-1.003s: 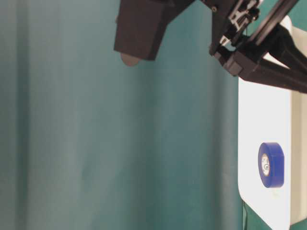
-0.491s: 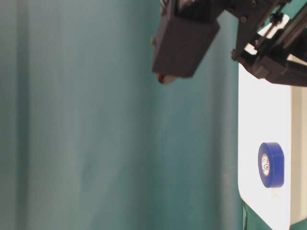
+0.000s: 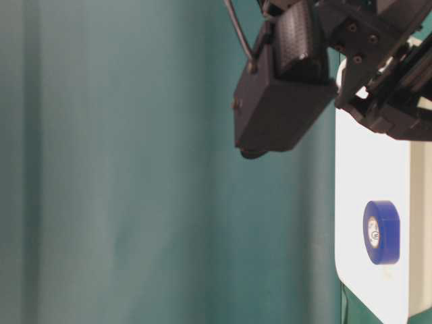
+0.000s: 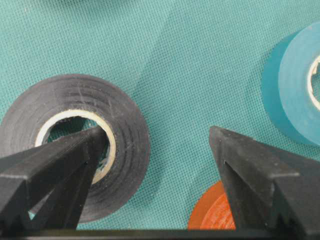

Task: Put the tape into the white case with the right arm.
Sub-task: 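Move the right gripper down onto the black tape roll and grasp it, then carry the black tape into the tray's upper right and release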

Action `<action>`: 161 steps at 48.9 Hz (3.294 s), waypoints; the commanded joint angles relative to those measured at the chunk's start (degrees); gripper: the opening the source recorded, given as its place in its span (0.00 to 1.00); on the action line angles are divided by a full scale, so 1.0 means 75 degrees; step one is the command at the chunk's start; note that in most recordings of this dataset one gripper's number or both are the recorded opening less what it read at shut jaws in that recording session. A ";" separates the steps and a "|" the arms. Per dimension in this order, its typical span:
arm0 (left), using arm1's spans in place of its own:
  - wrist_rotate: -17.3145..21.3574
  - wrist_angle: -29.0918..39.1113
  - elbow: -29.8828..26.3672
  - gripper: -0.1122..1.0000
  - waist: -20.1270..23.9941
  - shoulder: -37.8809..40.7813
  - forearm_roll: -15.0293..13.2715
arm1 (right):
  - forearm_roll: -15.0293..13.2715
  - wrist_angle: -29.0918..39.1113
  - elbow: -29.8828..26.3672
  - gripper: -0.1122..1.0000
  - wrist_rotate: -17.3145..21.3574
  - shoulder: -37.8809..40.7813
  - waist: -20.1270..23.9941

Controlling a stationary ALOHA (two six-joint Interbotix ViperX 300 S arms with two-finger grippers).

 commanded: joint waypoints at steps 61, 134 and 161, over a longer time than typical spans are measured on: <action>0.0000 -0.0035 -0.0094 0.10 0.0023 0.0047 -0.0012 | 0.0023 0.1137 -0.0680 0.10 0.0246 -0.1230 0.0316; 0.0000 -0.0035 -0.0059 0.10 0.0023 0.0047 -0.0023 | -0.1254 -0.1828 -0.0762 0.10 0.0188 -0.0715 -0.5074; 0.0000 -0.0035 -0.0059 0.10 0.0023 0.0047 -0.0012 | -0.1254 -0.1688 -0.0738 0.11 0.0246 -0.0586 -0.5109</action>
